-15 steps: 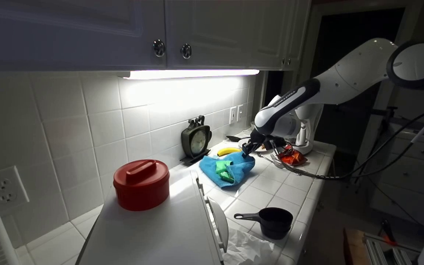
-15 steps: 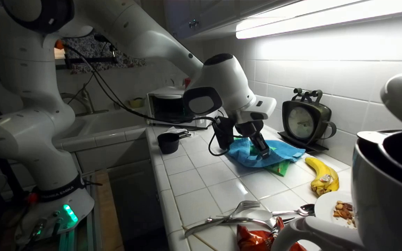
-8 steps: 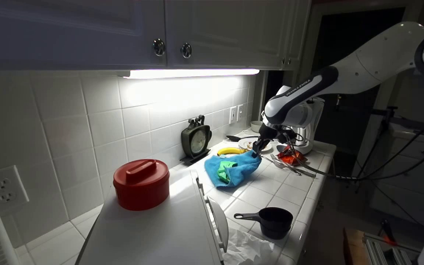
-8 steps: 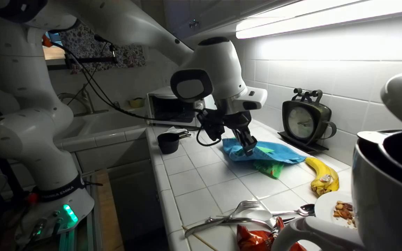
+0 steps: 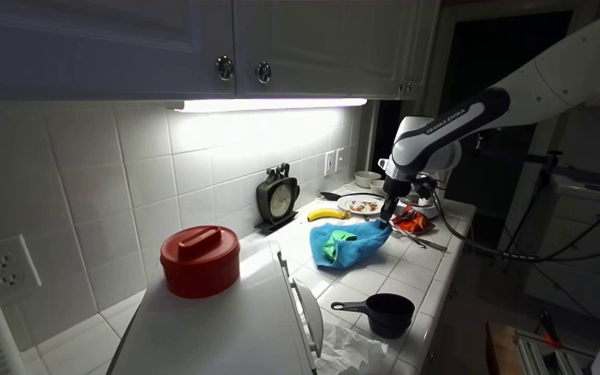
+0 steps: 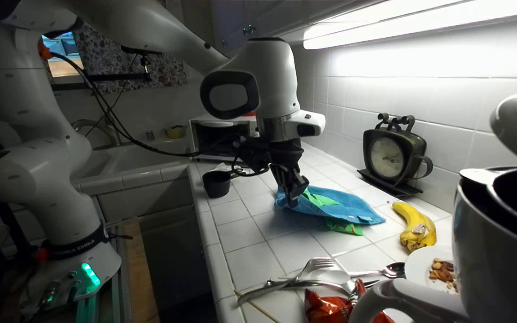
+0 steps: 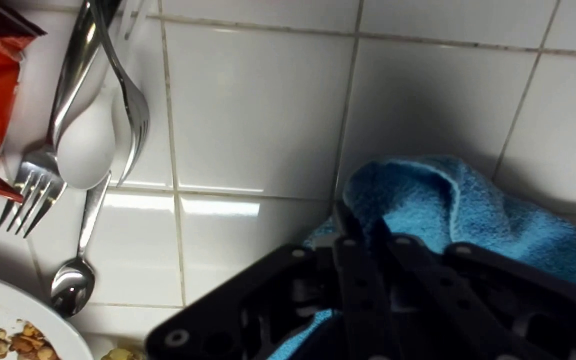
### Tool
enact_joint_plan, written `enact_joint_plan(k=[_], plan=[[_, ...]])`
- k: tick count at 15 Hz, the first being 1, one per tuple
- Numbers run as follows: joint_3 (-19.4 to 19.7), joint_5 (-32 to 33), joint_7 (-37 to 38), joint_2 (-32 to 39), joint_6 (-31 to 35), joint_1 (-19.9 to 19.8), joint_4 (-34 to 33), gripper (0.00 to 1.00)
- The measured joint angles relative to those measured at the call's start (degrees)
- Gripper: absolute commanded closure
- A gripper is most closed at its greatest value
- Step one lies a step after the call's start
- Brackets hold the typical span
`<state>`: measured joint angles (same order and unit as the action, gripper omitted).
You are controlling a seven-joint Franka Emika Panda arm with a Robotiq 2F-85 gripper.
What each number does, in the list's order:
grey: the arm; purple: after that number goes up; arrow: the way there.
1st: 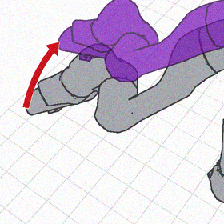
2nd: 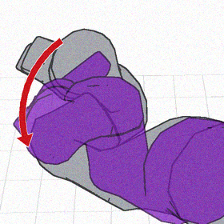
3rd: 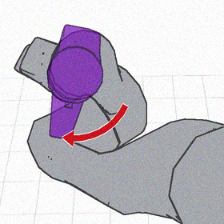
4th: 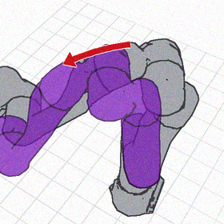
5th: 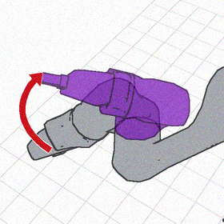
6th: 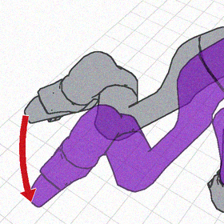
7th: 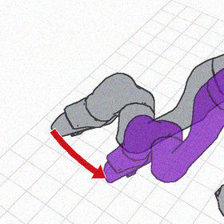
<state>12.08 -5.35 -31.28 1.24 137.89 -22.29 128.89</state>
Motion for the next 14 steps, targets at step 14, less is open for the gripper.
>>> enact_joint_plan(k=[14], plan=[[2.6,6.91,-3.36,-4.86,-1.42,5.73,2.07,0.95]])
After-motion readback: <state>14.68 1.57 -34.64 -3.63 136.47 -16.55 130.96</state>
